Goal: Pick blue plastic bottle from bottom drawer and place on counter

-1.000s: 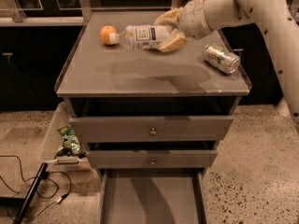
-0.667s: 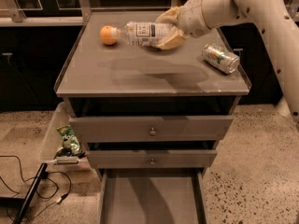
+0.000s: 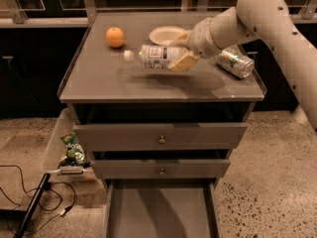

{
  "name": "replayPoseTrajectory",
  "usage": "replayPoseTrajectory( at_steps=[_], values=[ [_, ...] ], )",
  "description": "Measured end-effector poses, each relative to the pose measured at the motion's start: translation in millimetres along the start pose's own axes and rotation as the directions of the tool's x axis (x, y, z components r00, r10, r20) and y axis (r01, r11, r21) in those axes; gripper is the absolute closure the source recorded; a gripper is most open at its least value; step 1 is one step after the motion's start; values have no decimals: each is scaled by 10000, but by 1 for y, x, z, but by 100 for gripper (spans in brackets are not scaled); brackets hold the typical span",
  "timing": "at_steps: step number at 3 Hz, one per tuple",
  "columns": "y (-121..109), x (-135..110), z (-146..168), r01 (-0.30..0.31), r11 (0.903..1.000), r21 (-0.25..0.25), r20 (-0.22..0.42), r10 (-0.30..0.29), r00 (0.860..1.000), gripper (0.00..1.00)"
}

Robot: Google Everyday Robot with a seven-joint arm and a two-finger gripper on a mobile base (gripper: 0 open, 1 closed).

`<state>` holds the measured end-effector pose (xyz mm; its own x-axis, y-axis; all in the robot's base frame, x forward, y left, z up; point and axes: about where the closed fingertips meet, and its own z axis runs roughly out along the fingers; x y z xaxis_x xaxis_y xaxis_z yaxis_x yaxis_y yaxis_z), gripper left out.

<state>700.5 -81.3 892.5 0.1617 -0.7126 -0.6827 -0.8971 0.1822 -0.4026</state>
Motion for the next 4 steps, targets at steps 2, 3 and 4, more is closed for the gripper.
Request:
replayPoseTrajectory(
  at_steps=[2,3,4],
  values=[
    [14,28,18,-959,9939,-546,-314,942,9951,90],
    [14,28,18,-958,9939,-546,-314,942,9951,67],
    [14,28,18,-958,9939,-547,-314,942,9951,43]
  ],
)
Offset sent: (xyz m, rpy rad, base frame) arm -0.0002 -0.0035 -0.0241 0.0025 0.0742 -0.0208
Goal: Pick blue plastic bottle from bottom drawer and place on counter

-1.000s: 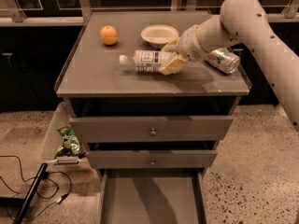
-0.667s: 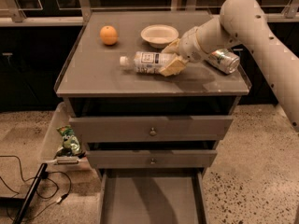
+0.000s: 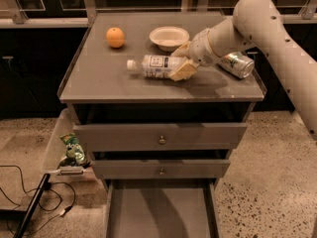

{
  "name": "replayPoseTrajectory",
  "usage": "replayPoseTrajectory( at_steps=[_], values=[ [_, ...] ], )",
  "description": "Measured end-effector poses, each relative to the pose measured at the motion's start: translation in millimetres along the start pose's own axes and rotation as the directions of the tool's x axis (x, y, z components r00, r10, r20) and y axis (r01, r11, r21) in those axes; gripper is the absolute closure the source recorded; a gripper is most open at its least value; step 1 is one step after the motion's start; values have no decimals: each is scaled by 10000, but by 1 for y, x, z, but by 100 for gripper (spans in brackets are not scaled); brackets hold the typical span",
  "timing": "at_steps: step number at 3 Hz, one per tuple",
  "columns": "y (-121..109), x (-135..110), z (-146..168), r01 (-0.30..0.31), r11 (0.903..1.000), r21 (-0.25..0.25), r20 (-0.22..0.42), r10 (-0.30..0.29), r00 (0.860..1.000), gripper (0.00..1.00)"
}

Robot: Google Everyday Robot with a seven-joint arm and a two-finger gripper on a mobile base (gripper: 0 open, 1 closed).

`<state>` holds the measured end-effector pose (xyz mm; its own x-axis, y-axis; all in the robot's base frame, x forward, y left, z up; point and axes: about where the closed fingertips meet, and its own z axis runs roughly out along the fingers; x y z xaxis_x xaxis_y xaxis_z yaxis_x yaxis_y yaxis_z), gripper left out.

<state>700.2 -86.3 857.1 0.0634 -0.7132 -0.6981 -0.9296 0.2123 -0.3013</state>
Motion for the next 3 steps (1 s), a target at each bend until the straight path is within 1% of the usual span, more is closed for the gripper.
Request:
replayPoseTrajectory(
  at_steps=[1,2,3],
  values=[
    [0,0,0,0,10000,-1,0,0,10000,20],
    [0,0,0,0,10000,-2,0,0,10000,0],
    [0,0,0,0,10000,-2,0,0,10000,0]
  ],
)
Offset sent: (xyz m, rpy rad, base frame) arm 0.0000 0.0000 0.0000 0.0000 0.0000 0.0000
